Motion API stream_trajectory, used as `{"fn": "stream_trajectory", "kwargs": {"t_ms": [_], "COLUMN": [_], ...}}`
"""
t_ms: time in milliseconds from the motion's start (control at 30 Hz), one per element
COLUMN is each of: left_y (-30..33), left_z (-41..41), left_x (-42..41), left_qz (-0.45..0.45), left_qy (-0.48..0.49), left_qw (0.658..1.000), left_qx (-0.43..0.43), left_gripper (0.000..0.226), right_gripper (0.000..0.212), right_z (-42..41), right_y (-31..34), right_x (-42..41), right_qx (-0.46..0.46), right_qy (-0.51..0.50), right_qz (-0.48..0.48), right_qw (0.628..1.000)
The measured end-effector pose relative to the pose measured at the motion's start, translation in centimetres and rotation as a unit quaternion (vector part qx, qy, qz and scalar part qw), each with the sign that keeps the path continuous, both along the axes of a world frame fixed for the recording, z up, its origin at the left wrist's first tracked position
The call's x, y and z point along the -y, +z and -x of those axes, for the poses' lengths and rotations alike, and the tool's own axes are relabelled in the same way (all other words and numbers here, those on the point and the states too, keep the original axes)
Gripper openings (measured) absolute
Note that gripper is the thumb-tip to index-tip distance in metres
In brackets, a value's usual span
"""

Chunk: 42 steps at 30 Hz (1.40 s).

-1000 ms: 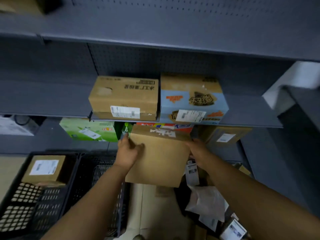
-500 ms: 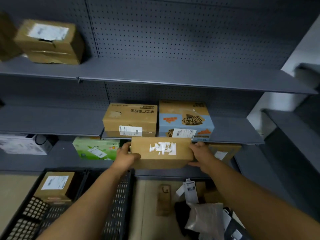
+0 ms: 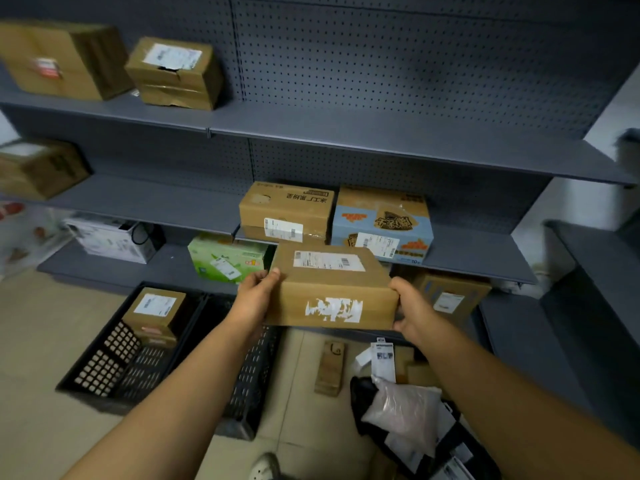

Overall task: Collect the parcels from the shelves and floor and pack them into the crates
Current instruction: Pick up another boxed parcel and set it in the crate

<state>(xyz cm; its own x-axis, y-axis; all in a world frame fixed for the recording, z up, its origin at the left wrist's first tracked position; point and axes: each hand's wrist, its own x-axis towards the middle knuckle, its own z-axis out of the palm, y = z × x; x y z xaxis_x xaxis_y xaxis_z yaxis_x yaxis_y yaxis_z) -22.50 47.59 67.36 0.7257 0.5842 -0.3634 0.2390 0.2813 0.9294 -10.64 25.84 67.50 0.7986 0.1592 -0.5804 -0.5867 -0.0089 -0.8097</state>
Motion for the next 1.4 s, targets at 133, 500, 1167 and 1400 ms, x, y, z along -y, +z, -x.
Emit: {"fn": "stream_trajectory", "kwargs": {"t_ms": [133, 500, 1167, 1400], "left_y": [0.2, 0.7, -2.0, -3.3], "left_z": [3.5, 11.7, 32.0, 37.9], "left_x": [0.3, -3.9, -23.9, -31.8], "left_qz": [-0.008, -0.02, 0.091, -0.009], "left_qy": [0.05, 0.107, 0.388, 0.289], "left_qw": [0.998, 0.994, 0.914, 0.957], "left_qx": [-0.029, 0.029, 0.07, 0.031], "left_gripper": [0.037, 0.035, 0.07, 0.066], "right_gripper": [0.029, 0.028, 0.079, 0.107], "right_z": [3.0, 8.9, 35.4, 33.3], "right_y": [0.5, 2.1, -2.2, -2.6], "right_x": [-0.3, -4.4, -36.1, -39.8], "right_qx": [-0.002, -0.006, -0.011, 0.232], "right_qy": [0.042, 0.181, 0.27, 0.29], "right_qz": [-0.046, -0.09, -0.112, 0.17], "right_qw": [0.998, 0.979, 0.956, 0.913]}}
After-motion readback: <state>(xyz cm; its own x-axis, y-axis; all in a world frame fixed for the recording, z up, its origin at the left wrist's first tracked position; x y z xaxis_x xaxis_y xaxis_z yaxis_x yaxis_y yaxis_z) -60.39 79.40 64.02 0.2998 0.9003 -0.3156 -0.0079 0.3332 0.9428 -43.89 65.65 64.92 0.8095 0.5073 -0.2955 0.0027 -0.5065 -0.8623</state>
